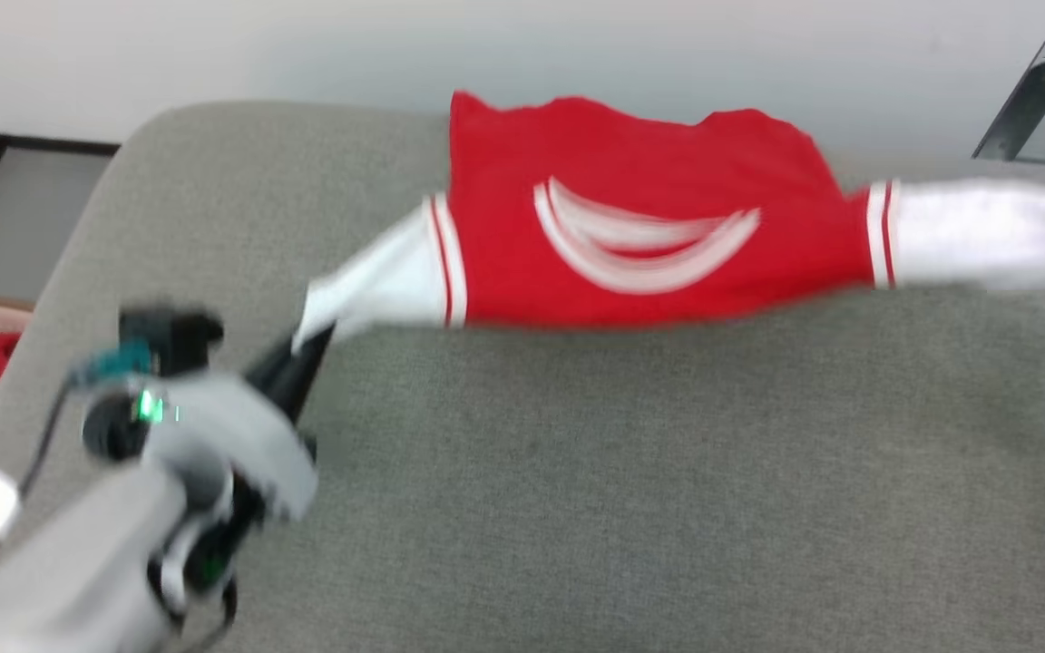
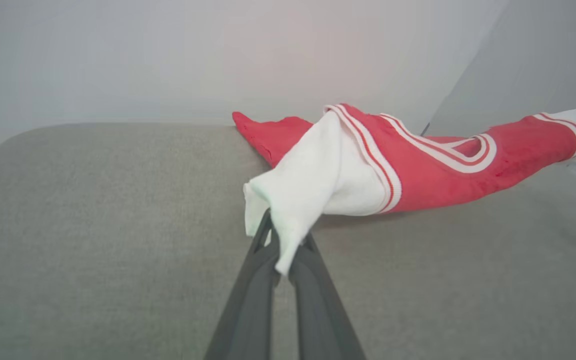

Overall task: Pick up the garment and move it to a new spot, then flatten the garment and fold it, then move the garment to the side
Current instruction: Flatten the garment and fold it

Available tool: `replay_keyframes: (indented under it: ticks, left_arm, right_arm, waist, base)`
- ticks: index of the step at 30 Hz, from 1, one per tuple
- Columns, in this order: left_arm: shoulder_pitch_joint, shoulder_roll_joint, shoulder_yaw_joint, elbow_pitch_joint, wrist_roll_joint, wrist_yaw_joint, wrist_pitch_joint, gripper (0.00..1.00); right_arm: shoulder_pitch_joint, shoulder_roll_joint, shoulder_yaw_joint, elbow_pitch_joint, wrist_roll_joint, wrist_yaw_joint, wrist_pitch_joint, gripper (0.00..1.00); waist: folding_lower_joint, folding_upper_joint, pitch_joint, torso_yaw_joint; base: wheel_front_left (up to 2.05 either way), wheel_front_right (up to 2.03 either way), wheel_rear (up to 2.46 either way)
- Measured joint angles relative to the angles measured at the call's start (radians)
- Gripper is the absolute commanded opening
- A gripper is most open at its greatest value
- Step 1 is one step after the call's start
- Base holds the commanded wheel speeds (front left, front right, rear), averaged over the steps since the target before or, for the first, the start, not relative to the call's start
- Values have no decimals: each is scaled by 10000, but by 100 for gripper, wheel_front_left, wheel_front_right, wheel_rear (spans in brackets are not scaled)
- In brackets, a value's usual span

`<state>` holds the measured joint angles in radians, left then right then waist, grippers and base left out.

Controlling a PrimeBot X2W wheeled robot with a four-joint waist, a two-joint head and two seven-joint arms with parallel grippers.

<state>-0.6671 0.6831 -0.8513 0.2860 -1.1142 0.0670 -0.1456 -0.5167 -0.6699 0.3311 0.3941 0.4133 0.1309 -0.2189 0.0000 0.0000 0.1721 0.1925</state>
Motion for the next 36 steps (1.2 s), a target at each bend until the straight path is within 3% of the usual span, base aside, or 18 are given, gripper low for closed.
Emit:
replay_keyframes:
  ticks: [7, 13, 21, 27, 36]
  left_arm:
    - [2135, 761, -368, -1937, -130, 1181, -180, 0]
    - [3264, 1118, -445, -2690, -242, 1847, -491, 0]
    - [4353, 1172, -477, -2821, -410, 2196, -792, 0]
    - [4777, 1104, -637, -2303, -704, 2268, -598, 0]
    - [4563, 667, -815, -1306, -811, 2086, -293, 0]
  right_arm:
    - [2568, -217, -742, -1469, -242, 2, 734, 0]
    - [4448, -380, -1294, -2719, -447, 2, 1200, 0]
    - [6566, -159, -2265, -3990, -834, 4, 1509, 0]
    - [7590, 140, -3097, -4358, -2102, 6, 1789, 0]
    - [7771, 591, -3283, -4270, -2709, 6, 1933, 0]
  waist:
    - [0, 0, -208, -23]
    - [0, 0, -73, -37]
    - [0, 1, 217, -78]
    - [0, 0, 455, -96]
    - [0, 0, 736, -141]
  base:
    - [0, 0, 0]
    - [0, 0, 0]
    - [0, 0, 0]
    - [0, 0, 0]
    - [0, 0, 0]
